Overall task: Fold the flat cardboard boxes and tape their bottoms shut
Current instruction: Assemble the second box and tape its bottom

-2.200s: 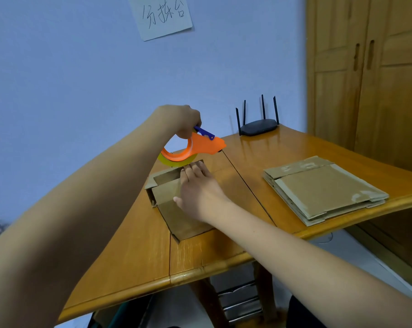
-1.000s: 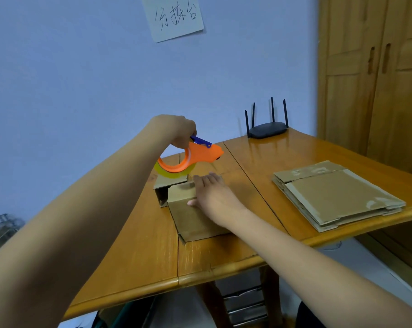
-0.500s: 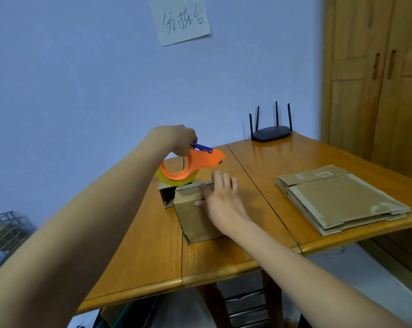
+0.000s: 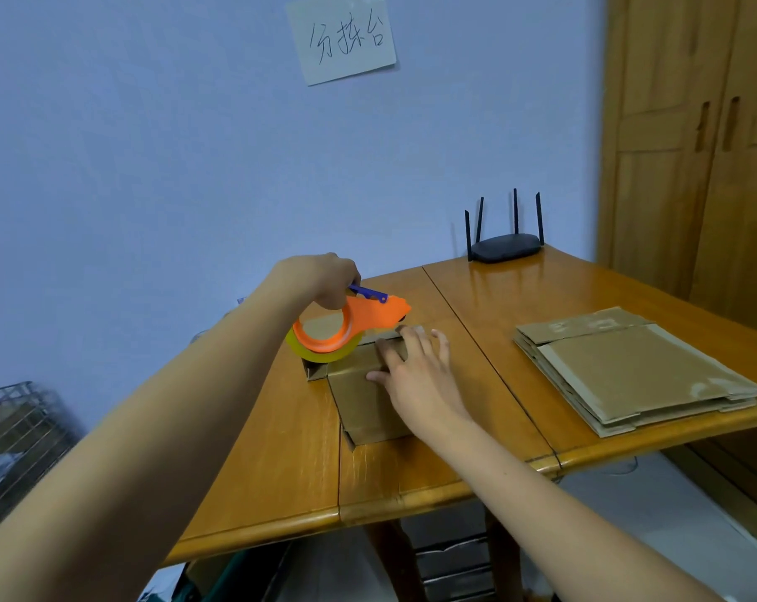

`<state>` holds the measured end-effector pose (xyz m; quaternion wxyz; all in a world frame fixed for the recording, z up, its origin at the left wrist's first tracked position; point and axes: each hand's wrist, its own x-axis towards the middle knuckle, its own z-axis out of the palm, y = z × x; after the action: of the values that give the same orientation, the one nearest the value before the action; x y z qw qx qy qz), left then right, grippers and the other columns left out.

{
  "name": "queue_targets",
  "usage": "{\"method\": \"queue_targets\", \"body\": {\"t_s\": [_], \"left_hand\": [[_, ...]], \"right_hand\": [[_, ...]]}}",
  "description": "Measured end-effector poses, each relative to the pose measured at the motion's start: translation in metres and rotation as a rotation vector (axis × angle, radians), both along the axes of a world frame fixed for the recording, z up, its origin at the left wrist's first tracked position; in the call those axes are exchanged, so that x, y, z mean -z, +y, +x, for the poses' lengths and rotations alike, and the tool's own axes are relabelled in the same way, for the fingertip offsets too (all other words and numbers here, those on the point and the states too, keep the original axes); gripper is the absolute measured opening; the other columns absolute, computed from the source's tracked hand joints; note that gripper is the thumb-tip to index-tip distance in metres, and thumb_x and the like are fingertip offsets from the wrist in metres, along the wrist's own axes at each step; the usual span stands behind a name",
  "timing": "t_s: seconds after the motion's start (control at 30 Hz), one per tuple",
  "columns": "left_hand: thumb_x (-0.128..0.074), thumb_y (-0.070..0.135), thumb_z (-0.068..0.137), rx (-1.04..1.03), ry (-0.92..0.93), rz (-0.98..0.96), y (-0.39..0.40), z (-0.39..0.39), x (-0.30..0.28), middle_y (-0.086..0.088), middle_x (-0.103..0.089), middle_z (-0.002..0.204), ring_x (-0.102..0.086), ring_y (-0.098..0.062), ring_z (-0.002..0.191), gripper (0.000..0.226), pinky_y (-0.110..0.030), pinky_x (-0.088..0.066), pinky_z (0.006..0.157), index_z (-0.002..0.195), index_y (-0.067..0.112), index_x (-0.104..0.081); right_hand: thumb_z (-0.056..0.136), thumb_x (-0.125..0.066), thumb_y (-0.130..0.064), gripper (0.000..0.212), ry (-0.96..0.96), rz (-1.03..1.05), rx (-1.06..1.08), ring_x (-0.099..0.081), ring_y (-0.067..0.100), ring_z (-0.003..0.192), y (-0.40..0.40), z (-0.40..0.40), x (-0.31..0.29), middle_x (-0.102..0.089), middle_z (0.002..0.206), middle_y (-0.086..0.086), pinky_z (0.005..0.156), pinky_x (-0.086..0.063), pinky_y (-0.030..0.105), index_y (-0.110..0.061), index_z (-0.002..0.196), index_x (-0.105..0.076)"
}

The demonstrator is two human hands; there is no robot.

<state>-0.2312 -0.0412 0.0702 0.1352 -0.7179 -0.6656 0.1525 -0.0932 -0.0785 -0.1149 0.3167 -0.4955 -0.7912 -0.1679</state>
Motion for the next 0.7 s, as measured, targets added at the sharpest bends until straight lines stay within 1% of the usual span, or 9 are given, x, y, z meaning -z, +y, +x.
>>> {"method": "queue_targets", "body": {"t_s": [0.17, 0.27, 0.33, 0.43, 0.6, 0.7], "left_hand": [[-0.049, 0.004, 0.086, -0.009, -0.035, 0.019, -0.002, -0.005, -0.006, -0.003, -0.056, 0.098, -0.057, -0.029, 0.105, 0.045, -0.035, -0.047, 0.07, 0.126, 0.022, -0.058], [-0.049, 0.004, 0.086, -0.003, -0.034, 0.034, -0.005, -0.004, -0.009, 0.0, -0.053, 0.09, -0.058, -0.028, 0.102, 0.043, -0.035, -0.049, 0.069, 0.124, 0.022, -0.059], [-0.05, 0.004, 0.086, 0.001, -0.029, 0.031, -0.006, -0.002, -0.007, -0.002, -0.055, 0.095, -0.058, -0.028, 0.101, 0.044, -0.035, -0.049, 0.069, 0.125, 0.022, -0.058], [-0.05, 0.005, 0.087, 0.002, -0.032, 0.027, -0.008, -0.003, -0.004, -0.004, -0.056, 0.099, -0.058, -0.028, 0.102, 0.043, -0.033, -0.047, 0.068, 0.126, 0.021, -0.058], [-0.05, 0.004, 0.088, -0.012, -0.033, 0.019, -0.01, -0.003, 0.001, -0.005, -0.057, 0.102, -0.059, -0.028, 0.1, 0.044, -0.032, -0.048, 0.069, 0.127, 0.021, -0.058], [-0.052, 0.005, 0.089, -0.012, -0.038, 0.018, -0.01, -0.002, 0.002, -0.005, -0.058, 0.104, -0.059, -0.027, 0.1, 0.043, -0.033, -0.05, 0.073, 0.129, 0.02, -0.057]], "right_hand": [[0.095, -0.055, -0.052, 0.048, 0.017, -0.031, -0.011, -0.042, 0.038, 0.134, -0.001, 0.0, -0.004, -0.049, 0.138, 0.024, 0.115, -0.023, 0.06, -0.018, 0.127, -0.065], [0.095, -0.052, -0.054, 0.049, -0.005, -0.022, 0.004, -0.043, 0.038, 0.134, -0.002, 0.001, -0.006, -0.048, 0.14, 0.024, 0.115, -0.023, 0.06, -0.021, 0.129, -0.065], [0.096, -0.05, -0.056, 0.05, -0.013, -0.031, 0.02, -0.044, 0.037, 0.134, -0.004, 0.002, -0.006, -0.048, 0.141, 0.023, 0.114, -0.023, 0.06, -0.023, 0.13, -0.064], [0.094, -0.052, -0.057, 0.05, -0.02, -0.036, 0.039, -0.047, 0.036, 0.129, -0.006, 0.002, -0.007, -0.051, 0.137, 0.021, 0.111, -0.026, 0.062, -0.022, 0.129, -0.062], [0.089, -0.06, -0.058, 0.053, -0.043, -0.006, 0.042, -0.055, 0.037, 0.116, -0.005, 0.002, -0.01, -0.058, 0.124, 0.019, 0.104, -0.03, 0.066, -0.021, 0.127, -0.061], [0.091, -0.056, -0.06, 0.057, -0.055, -0.006, 0.042, -0.054, 0.035, 0.116, -0.004, 0.004, -0.011, -0.057, 0.124, 0.017, 0.104, -0.029, 0.066, -0.024, 0.135, -0.057]]}}
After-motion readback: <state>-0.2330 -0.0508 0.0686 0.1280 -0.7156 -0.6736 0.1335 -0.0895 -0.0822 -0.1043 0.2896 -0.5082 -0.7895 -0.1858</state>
